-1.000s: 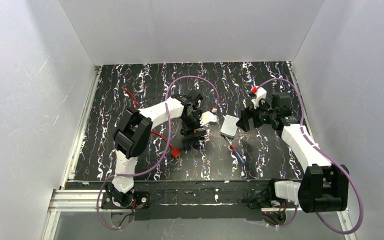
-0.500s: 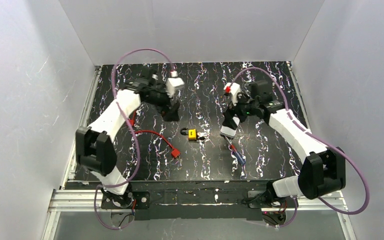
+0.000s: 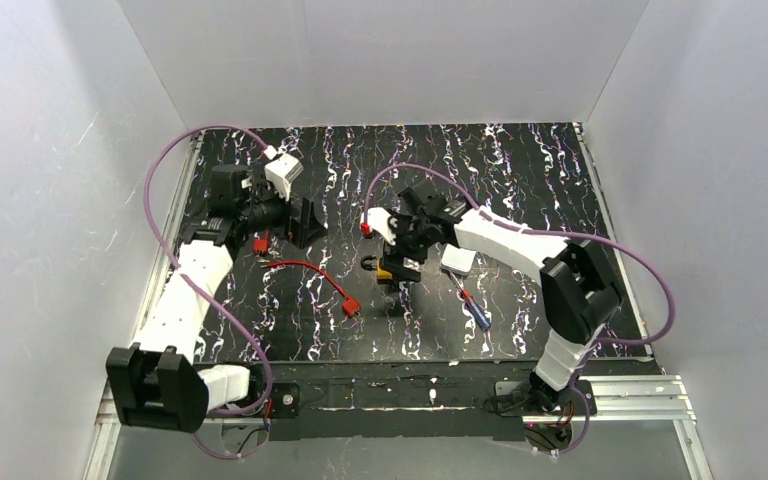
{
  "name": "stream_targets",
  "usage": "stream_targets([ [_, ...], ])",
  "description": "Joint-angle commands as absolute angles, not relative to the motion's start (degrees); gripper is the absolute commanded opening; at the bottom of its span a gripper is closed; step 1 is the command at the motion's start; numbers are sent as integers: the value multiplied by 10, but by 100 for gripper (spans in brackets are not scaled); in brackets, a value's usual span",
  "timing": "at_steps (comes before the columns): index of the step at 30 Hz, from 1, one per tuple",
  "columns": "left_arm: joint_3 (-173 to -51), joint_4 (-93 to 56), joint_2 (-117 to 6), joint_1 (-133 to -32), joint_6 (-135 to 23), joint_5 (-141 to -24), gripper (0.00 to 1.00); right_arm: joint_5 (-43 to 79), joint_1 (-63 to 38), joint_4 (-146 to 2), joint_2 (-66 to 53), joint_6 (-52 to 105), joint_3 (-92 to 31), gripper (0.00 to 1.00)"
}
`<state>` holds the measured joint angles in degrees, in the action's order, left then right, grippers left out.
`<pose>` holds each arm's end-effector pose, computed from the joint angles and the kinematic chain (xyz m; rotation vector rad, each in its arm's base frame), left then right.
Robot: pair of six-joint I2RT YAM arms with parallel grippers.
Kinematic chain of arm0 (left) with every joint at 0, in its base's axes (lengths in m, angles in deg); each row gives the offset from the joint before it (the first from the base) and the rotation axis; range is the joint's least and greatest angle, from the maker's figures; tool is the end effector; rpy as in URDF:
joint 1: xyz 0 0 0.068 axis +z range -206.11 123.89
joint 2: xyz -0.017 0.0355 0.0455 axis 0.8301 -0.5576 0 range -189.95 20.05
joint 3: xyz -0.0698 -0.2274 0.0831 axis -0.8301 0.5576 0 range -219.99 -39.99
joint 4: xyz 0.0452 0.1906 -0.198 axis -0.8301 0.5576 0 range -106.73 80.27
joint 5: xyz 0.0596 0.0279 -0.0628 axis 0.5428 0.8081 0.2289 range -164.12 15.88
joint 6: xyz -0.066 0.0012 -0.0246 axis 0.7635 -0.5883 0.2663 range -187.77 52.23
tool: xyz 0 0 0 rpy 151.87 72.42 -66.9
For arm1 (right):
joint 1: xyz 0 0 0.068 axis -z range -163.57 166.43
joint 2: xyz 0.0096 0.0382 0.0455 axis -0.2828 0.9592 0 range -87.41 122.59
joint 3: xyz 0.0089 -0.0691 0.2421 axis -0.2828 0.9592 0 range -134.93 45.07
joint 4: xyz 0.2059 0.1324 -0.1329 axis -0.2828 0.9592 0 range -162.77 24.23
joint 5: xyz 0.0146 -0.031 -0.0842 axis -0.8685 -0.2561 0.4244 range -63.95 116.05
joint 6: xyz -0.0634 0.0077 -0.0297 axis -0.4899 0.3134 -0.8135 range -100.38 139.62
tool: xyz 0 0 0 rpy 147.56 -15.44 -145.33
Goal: Lock with the key
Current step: Pick up the lock from the center of the board.
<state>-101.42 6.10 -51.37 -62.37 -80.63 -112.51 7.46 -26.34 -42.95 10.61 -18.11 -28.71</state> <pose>0.3068 -0.0698 0.2921 0.7184 1.9417 -0.6431 0.2766 0.2810 0.1960 -1.7132 1.8188 0.4434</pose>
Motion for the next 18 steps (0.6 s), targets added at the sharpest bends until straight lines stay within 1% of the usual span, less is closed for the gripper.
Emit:
stream_targets([
  [1, -972, -30, -463, -621, -717, -1066, 98, 42, -268, -423, 136, -237, -319, 100],
  [3, -978, -17, -468, -620, -705, -1041, 98, 43, -269, -432, 150, -242, -325, 100],
  [8, -1011, 20, -503, -618, -691, -1046, 98, 37, -271, -434, 195, -245, -351, 100],
  [12, -1023, 13, -522, -614, -651, -1045, 98, 33, -272, -460, 219, -234, -359, 100],
  [18, -1022, 3, -515, -612, -649, -1051, 98, 25, -273, -462, 251, -245, -371, 100],
])
